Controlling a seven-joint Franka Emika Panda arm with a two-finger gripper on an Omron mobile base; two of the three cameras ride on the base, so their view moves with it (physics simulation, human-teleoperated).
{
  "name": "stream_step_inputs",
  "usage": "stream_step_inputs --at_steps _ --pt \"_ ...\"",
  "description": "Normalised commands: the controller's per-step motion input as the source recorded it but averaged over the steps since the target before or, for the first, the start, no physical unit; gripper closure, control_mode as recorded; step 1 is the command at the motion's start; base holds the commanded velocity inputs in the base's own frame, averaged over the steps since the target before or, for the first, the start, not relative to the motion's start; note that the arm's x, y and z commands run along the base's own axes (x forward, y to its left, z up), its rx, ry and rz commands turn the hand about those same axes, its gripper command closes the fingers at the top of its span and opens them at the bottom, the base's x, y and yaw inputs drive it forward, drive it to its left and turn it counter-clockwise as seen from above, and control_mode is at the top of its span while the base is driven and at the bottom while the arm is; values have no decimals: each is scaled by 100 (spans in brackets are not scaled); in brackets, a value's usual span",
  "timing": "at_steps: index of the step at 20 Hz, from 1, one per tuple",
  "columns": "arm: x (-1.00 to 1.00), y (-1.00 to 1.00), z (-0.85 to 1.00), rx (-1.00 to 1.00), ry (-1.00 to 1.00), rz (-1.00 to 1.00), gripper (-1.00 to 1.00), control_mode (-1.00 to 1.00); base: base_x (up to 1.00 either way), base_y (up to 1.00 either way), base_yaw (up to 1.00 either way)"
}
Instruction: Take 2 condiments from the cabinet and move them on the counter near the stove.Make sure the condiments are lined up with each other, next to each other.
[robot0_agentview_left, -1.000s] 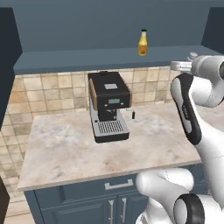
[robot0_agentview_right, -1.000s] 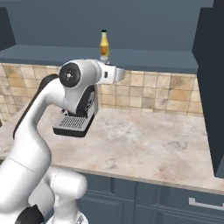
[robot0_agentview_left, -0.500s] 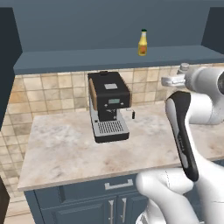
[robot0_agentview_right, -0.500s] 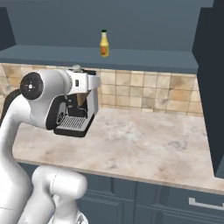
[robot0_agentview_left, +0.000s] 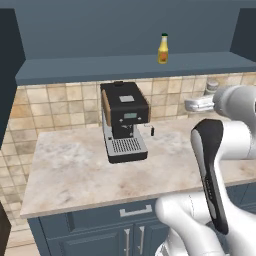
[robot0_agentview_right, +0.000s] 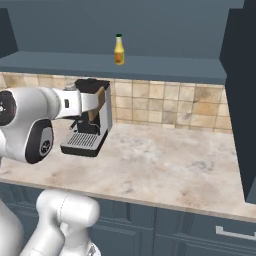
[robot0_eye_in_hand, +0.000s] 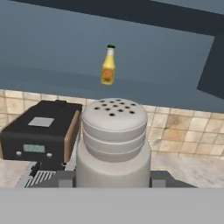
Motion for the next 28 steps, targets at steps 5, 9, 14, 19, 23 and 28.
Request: stream_step_inputs --at_steps 5,9,14,19,23,28 --pt "-47 6 0 0 8 1 100 -100 0 0 0" --pt "-35 13 0 4 14 2 100 -100 0 0 0" --pt "-14 18 0 3 10 2 100 -100 0 0 0" --pt "0 0 0 0 0 0 100 -100 0 0 0" --pt "0 0 0 0 0 0 100 -100 0 0 0" --pt "0 0 0 0 0 0 100 100 -19 0 0"
